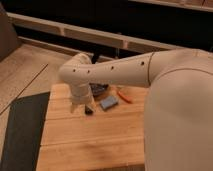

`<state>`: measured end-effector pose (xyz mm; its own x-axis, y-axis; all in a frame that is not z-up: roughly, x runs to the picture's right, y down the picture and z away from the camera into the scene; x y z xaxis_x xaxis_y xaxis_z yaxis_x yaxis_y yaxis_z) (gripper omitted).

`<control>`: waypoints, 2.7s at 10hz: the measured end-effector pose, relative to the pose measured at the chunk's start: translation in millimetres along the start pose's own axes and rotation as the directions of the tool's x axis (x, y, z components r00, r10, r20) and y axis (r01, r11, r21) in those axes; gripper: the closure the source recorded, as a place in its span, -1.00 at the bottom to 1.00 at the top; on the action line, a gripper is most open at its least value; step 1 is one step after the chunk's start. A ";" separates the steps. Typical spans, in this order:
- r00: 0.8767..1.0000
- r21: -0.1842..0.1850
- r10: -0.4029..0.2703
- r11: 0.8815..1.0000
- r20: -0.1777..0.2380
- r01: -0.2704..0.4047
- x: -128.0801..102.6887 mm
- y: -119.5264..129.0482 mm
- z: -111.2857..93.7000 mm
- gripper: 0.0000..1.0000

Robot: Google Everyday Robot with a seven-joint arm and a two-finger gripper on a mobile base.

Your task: Move the arm in a circular motion

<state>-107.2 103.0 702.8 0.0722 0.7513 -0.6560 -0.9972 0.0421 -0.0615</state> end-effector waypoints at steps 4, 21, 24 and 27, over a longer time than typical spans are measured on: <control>1.000 0.000 0.000 1.000 0.000 0.000 0.0 0.0 0.0 -0.30; 1.000 0.000 0.000 1.000 0.000 0.000 0.0 0.0 0.0 -0.30; 0.999 -0.002 0.012 1.000 0.048 -0.012 -16.4 -0.7 -7.9 -0.30; 0.974 0.012 -0.040 0.999 0.223 0.038 -85.8 -11.7 -53.1 -0.30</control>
<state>-100.7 3.0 719.9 0.1056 0.8771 -0.4685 -0.9939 0.0782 -0.0777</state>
